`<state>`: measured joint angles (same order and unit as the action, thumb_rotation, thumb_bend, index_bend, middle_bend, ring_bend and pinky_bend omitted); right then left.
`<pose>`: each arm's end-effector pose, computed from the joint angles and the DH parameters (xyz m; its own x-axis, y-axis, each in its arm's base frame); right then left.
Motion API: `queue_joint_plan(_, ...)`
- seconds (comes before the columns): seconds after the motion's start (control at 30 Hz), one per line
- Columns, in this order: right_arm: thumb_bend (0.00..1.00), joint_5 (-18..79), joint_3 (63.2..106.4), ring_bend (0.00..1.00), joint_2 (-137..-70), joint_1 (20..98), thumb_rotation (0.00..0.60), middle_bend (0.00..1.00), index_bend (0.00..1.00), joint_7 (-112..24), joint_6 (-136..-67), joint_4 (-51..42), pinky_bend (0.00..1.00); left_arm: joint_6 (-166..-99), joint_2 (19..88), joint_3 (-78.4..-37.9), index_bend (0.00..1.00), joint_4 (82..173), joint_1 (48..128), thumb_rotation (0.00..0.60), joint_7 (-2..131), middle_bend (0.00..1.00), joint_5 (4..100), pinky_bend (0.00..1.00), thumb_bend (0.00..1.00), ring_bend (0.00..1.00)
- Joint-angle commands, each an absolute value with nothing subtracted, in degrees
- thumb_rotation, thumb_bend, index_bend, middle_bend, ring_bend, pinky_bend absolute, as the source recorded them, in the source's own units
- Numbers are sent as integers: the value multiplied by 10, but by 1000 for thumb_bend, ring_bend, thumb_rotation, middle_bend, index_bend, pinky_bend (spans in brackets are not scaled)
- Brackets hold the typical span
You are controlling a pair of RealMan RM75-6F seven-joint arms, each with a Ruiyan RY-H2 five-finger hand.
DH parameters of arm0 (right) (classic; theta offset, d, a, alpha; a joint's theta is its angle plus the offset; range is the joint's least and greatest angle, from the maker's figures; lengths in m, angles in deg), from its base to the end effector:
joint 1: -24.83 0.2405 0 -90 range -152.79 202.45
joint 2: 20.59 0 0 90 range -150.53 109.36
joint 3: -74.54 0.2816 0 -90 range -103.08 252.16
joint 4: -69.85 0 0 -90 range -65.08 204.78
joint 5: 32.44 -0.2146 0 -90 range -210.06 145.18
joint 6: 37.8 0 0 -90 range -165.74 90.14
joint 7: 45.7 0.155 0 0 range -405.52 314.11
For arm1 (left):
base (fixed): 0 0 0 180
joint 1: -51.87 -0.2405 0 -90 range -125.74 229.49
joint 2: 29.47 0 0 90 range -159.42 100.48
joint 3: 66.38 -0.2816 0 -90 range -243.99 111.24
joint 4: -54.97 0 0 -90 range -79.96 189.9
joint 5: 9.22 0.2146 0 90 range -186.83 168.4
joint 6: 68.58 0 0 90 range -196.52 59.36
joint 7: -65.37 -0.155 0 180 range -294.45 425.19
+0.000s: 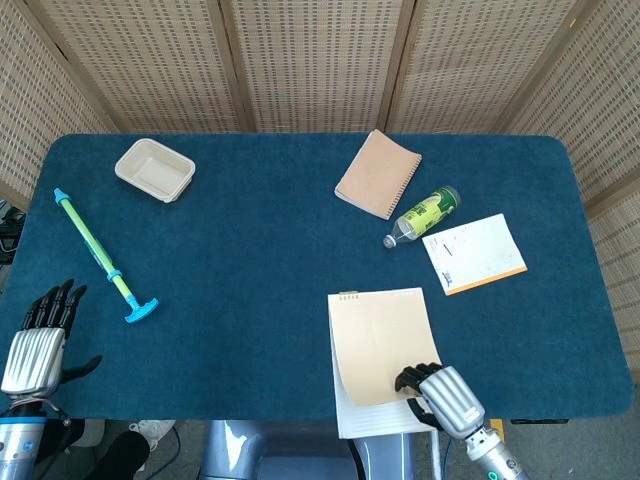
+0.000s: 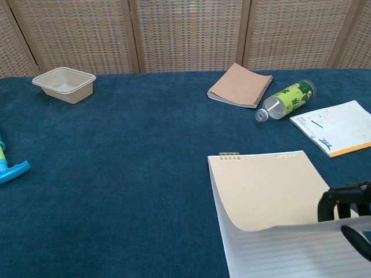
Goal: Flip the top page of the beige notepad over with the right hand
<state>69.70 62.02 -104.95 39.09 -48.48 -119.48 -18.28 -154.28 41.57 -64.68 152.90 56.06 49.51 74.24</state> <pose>-0.2498 -0.1613 0.0022 0.2792 -0.2815 0.9181 -0.8790 -0.4597 0.1263 -0.3128 0.1836 0.1177 0.4470 0.0409 0.8936 0.8935 0.0280 -0.4482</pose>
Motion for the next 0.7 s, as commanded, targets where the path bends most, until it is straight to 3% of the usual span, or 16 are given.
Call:
queue_joint_plan(0.03,789,706,616,512,-1044,387,600,568,683,-483,-1201,-183,621,-1543,416,-648,0,1530,560,600,493,0,744,78,68,0)
queue_joint_plan(0.37,788,713,637,512,-1042,398,600,567,684,-493,-1189,-193,621,-1543,419,-648,0,1529,560,600,489,0,744,78,68,0)
queue_joint_plan(0.7,787,676,736,514,-1056,459,600,568,691,-533,-1138,-204,621,-1529,425,-642,0,1514,566,600,488,0,729,78,68,0)
